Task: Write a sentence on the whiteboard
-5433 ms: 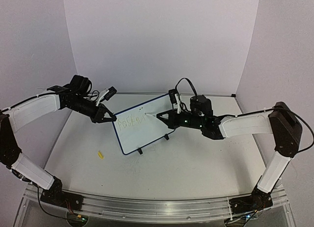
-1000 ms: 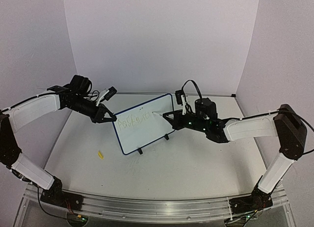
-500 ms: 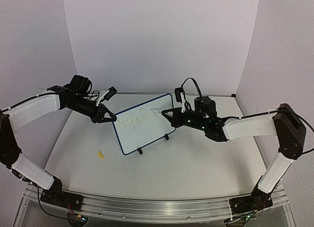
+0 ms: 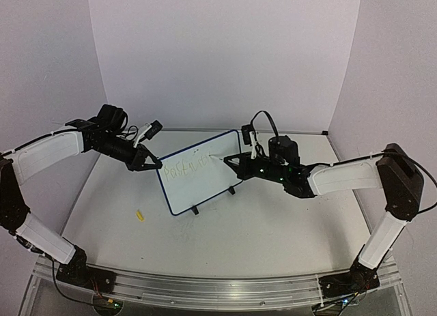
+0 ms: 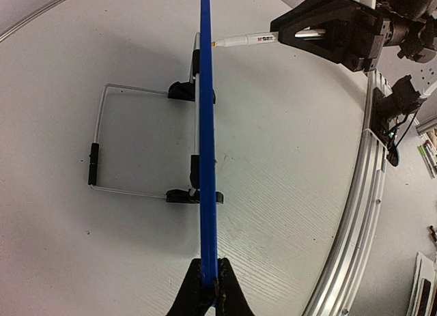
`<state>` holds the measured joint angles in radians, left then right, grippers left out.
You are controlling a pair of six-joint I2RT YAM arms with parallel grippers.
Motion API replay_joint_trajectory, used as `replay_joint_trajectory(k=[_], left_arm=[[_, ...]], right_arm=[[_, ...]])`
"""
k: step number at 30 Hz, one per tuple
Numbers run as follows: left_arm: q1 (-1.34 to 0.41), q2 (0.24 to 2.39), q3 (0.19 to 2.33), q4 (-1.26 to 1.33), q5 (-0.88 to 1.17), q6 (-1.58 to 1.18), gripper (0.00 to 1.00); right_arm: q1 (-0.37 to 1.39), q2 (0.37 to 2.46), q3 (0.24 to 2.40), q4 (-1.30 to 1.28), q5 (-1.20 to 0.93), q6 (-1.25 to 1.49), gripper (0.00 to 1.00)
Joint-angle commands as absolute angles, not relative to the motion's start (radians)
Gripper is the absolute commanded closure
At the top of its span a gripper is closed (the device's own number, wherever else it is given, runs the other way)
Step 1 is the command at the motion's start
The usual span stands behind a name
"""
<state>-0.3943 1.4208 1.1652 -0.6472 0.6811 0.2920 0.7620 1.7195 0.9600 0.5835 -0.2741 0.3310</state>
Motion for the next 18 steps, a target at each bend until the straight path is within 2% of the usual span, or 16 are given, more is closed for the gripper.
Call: replay_joint_trajectory(k=[1,18], left_arm=[[-0.403,1.434,1.202,-0.681,0.695,0.308,1.00],[-0.404,1.434,1.203,-0.680,0.699,0.308,1.00]], right_arm=[[0.758,1.743,0.949,0.614,-0.277,0.356,1.00],[0.758,1.790,0.927,0.620,-0.317,0.401,1.00]])
